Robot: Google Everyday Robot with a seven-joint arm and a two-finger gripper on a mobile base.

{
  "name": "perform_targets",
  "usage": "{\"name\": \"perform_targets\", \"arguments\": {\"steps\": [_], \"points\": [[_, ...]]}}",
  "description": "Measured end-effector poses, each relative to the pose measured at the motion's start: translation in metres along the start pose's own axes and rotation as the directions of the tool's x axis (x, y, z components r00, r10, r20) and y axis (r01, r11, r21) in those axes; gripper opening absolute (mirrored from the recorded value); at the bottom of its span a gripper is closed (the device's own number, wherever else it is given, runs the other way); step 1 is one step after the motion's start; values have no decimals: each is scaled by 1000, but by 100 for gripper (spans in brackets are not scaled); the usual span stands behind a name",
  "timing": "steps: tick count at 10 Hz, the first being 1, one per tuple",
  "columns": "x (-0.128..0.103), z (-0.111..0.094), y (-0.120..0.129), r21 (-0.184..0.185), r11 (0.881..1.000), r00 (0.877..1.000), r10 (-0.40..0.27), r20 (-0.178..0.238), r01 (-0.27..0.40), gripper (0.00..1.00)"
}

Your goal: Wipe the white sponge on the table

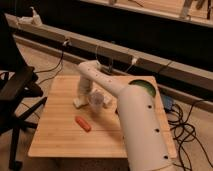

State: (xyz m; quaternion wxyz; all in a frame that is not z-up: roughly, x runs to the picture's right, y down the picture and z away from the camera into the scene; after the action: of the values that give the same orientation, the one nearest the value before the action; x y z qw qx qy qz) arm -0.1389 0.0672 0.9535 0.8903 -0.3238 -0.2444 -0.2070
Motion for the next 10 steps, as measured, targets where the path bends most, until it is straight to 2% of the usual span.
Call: {"name": "perform_targets", "arguments": {"steps": [1, 2, 4, 6, 8, 10], "points": [[-6, 2, 1, -6, 1000, 1000, -26, 11, 26, 4], [-14, 5, 0, -10, 999, 999, -41, 24, 41, 0], [-44, 23, -5, -26, 997, 995, -73, 73, 75, 0], [-79, 42, -10, -37, 992, 985, -113, 132, 119, 0], [-90, 49, -7, -55, 990, 979, -120, 167, 131, 0], [-90, 47, -6, -61, 989, 979, -125, 163, 136, 0]]}}
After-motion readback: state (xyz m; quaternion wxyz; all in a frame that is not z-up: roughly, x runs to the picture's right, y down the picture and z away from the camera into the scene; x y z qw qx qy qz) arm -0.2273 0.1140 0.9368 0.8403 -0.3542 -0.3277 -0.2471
